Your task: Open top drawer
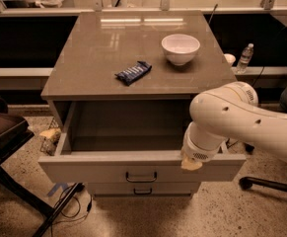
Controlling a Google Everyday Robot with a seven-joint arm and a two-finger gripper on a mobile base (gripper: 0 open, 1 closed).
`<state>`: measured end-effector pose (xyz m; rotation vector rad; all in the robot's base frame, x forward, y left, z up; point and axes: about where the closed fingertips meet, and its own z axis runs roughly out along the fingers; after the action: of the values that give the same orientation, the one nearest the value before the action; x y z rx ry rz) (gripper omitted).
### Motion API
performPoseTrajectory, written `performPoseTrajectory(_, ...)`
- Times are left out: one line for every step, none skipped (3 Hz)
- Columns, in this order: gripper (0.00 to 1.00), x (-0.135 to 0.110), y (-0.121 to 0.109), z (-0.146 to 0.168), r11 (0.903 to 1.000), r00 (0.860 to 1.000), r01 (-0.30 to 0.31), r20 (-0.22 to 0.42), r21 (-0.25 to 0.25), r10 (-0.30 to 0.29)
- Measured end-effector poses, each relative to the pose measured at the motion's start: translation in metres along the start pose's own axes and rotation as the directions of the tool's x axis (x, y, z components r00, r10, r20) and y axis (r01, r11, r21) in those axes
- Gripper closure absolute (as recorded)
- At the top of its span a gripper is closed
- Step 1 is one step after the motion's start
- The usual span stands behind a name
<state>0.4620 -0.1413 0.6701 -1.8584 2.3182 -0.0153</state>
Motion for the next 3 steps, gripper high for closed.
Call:
performPoseTrajectory(1.0, 0.0012, 0.003, -0.0024, 0.9999, 1.0, -0.002, -0.006, -0.014, 0.002)
performPoseTrajectory(1.0, 0.0012, 0.003, -0.0024, 0.9999, 1.0, -0.002, -0.006, -0.014, 0.002)
performPoseTrajectory(1.0, 0.002, 0.01, -0.0007, 0.9988, 1.0, 0.011, -0.009, -0.047, -0.011)
